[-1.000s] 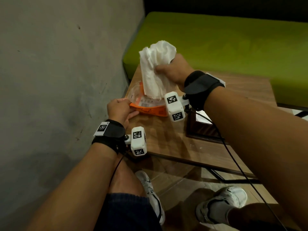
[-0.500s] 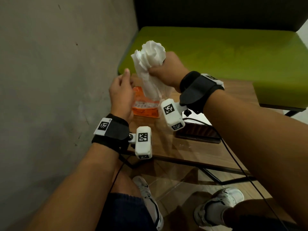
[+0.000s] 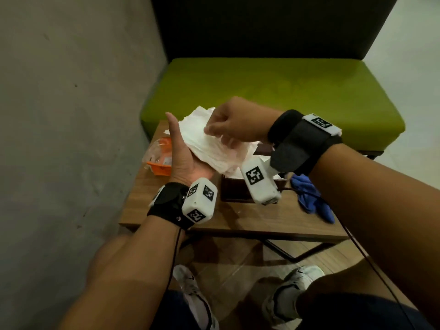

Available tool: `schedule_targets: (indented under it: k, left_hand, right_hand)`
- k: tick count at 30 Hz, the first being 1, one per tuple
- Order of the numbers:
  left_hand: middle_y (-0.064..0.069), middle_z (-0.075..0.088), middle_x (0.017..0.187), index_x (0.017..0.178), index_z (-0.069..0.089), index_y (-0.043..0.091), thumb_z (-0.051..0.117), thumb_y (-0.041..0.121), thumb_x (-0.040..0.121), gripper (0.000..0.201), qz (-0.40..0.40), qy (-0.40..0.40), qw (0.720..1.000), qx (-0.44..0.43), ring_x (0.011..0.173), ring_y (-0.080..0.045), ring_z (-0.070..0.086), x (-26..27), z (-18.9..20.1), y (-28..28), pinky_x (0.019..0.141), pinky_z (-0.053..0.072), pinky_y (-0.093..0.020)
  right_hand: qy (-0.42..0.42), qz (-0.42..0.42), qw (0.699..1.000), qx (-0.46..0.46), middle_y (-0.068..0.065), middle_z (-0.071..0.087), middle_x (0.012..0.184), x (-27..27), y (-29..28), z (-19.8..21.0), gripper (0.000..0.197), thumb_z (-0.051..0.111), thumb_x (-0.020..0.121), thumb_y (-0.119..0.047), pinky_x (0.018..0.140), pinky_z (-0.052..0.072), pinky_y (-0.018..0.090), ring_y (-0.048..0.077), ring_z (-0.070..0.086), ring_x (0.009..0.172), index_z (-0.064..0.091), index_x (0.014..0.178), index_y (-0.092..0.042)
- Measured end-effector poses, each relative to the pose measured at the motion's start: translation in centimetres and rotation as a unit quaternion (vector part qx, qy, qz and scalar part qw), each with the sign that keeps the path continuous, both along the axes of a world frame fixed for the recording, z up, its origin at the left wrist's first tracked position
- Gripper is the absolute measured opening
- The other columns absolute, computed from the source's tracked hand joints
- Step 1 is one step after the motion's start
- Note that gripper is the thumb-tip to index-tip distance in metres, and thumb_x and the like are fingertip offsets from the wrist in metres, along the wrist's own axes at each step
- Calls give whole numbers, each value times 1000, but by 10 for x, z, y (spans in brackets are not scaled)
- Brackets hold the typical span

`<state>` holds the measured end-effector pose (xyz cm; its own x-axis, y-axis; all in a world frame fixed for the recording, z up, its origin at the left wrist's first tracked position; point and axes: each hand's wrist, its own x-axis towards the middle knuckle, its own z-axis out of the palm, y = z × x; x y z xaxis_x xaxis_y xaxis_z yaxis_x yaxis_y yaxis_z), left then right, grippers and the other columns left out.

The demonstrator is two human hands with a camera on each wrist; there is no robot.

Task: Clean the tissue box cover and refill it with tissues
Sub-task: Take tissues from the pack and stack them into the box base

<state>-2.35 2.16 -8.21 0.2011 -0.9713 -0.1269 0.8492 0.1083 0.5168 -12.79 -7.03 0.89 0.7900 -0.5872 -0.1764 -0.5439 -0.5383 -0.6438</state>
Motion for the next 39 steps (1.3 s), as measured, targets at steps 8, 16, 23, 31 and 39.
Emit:
schedule_targets:
  k: [8, 16, 23, 31, 39]
  left_hand:
    - [-24, 74, 125, 135, 63, 7, 37, 52, 110, 58, 8, -19, 1000, 21, 108, -40, 76, -13, 16, 7, 87, 63, -54]
    - [-25, 70, 134, 120, 80, 3, 40, 57, 109, 68, -50, -11, 998, 45, 117, -39, 73, -12, -2, 2, 98, 60, -56]
    - [-24, 73, 128, 115, 81, 5, 39, 63, 108, 72, -60, -38, 994, 80, 112, -37, 76, -11, -7, -3, 90, 64, -51]
    - [-24, 65, 143, 140, 63, 10, 35, 73, 103, 77, -77, -53, 992, 81, 129, -39, 66, -17, -10, -10, 110, 52, -59]
    - [-22, 76, 122, 134, 64, 6, 40, 63, 108, 67, -36, -57, 990, 125, 106, -35, 78, -14, -9, -8, 85, 65, -51]
  right_hand:
    - [-39, -91, 995, -19, 7, 74, 85, -28, -12, -20, 22, 78, 91, -28, 48, 52, 31, 17, 64, 59, 68, 100, -10]
    - [-74, -137, 987, -33, -3, 62, 88, -29, -6, -36, 29, 83, 84, -21, 70, 50, 34, 18, 59, 82, 66, 103, -9]
    - [-141, -181, 970, 83, 11, 70, 87, -42, -8, -42, 15, 77, 89, -9, 65, 58, 34, 17, 61, 69, 67, 96, 1]
    - [-115, -172, 978, -8, -8, 60, 77, -38, -4, -49, 19, 82, 86, -23, 57, 38, 18, 6, 52, 67, 67, 90, -12]
    - [-151, -167, 964, -139, -4, 56, 93, -49, -1, -59, 26, 80, 84, -30, 62, 33, 21, 11, 48, 78, 58, 95, -20]
